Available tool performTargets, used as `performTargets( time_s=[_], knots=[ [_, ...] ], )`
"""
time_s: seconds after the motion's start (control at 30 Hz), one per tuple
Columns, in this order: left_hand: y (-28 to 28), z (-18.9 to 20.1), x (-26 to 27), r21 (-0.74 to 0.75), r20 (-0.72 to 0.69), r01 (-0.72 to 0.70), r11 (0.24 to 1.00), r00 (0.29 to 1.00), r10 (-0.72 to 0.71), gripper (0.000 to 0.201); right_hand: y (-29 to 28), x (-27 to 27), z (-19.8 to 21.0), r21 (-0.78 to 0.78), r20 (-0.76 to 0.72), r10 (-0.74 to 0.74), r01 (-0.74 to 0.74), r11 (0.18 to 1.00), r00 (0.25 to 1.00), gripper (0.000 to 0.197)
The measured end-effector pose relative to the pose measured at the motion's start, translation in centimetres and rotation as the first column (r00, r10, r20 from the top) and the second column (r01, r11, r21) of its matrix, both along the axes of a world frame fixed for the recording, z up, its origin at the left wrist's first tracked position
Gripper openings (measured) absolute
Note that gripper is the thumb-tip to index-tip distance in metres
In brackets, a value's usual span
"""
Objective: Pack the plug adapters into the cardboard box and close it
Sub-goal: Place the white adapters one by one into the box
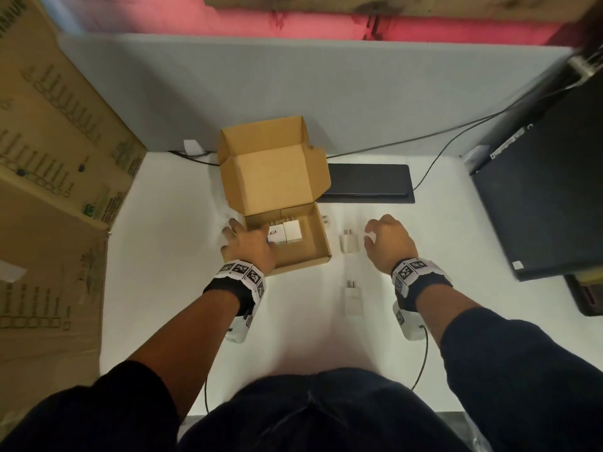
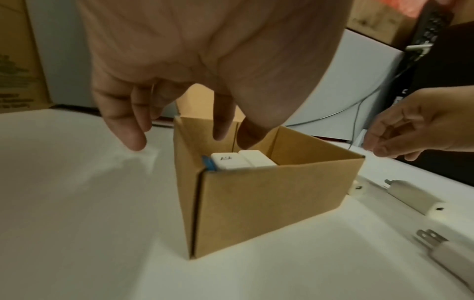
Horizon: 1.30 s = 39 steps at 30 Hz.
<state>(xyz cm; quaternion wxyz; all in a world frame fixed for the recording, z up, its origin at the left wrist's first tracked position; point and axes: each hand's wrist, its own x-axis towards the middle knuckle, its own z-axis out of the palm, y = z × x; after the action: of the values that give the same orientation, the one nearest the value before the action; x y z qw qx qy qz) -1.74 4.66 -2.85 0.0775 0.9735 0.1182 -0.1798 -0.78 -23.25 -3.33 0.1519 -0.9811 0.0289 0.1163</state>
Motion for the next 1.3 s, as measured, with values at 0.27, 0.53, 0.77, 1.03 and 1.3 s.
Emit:
performTargets(
  time_s=[0.27, 0.53, 0.77, 1.03, 1.3],
  knots=[
    [-2.3, 0.4, -1.8, 0.036, 0.025, 0.106, 0.994, 0.994, -0.107, 0.043, -3.3, -3.5, -2.2, -0.048, -0.282, -0.141, 0.133, 0.99, 0.949, 0.045],
    [-2.7, -0.1, -1.4, -0.071, -0.049, 0.102, 0.992, 0.993, -0.105, 0.045, -3.4, -3.2, -1.8, 0.132, -0.209, -0.163, 0.193, 0.972, 0.964, 0.053],
    [-2.3, -0.8, -0.3, -0.08, -0.046, 0.172, 0.982, 0.983, -0.176, 0.052, 2.6, -0.3, 1.6, 0.384, 0.128, 0.024, -0.072, 0.921, 0.991, 0.054],
    [-2.1, -1.9, 0.0, -0.098, -0.095, 0.206, 0.974, 0.972, -0.215, 0.046, 10.7, 2.8, 2.3, 0.021, 0.08, 0.443, -0.445, 0.895, 0.893, 0.046],
    [-1.1, -2.5, 0.3, -0.18, -0.052, 0.198, 0.964, 0.976, -0.21, 0.052, 12.5, 4.4, 0.7, -0.341, -0.079, 0.455, -0.453, 0.823, 0.887, 0.02]
  ],
)
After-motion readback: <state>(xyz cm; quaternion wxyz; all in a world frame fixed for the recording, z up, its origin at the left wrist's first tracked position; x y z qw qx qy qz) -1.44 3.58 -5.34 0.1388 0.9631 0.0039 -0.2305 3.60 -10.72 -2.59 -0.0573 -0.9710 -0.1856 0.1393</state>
